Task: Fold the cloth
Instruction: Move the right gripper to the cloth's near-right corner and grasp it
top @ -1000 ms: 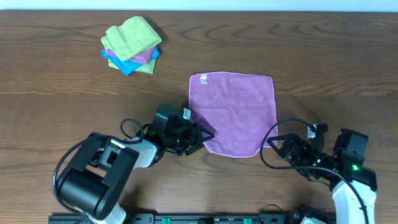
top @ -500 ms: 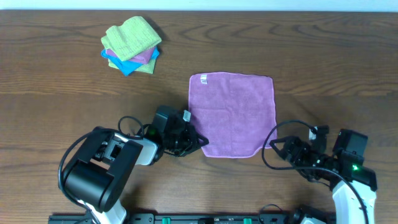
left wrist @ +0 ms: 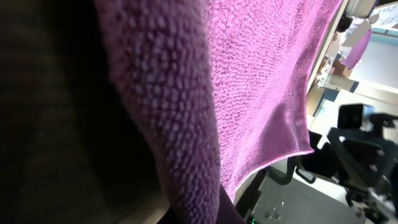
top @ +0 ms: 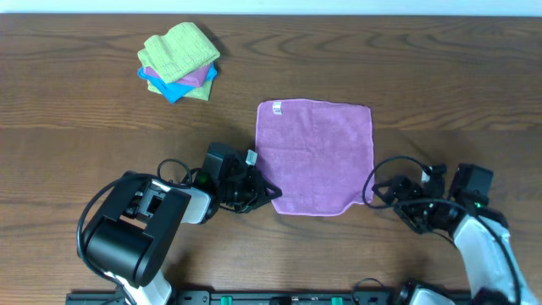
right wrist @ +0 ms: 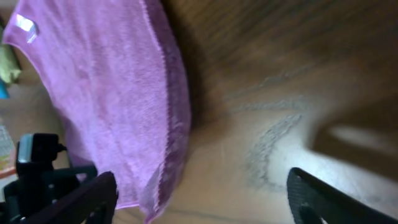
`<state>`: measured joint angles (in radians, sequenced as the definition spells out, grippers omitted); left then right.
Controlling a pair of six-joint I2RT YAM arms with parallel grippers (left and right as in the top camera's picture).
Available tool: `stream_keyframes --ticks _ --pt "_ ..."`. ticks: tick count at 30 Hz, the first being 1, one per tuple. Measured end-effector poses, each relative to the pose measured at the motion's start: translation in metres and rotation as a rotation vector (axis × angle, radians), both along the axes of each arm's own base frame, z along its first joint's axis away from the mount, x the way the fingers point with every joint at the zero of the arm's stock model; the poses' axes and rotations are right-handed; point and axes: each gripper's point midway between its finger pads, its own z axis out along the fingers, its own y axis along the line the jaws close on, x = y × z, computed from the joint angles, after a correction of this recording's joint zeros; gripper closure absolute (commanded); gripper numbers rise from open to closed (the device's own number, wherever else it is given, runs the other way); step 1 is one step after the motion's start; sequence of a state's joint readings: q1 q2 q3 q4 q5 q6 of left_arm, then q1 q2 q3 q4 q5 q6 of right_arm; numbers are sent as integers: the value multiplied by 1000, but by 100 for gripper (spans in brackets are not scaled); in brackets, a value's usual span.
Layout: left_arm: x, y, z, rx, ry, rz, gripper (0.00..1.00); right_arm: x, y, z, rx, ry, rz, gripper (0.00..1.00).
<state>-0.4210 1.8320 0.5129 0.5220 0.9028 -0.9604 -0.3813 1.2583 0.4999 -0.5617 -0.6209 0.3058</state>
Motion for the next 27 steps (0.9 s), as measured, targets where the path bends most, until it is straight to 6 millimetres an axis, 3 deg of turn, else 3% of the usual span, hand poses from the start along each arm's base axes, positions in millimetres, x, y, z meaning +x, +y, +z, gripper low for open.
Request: stream_keyframes --ticks 10,20,27 --pt "-1 0 1 -9 -5 -3 94 13 0 -10 30 1 -16 21" --pt "-1 0 1 -10 -7 -4 94 30 23 -13 44 -32 34 24" --pt "-1 0 1 -12 -6 -5 94 30 34 -20 51 -2 51 41"
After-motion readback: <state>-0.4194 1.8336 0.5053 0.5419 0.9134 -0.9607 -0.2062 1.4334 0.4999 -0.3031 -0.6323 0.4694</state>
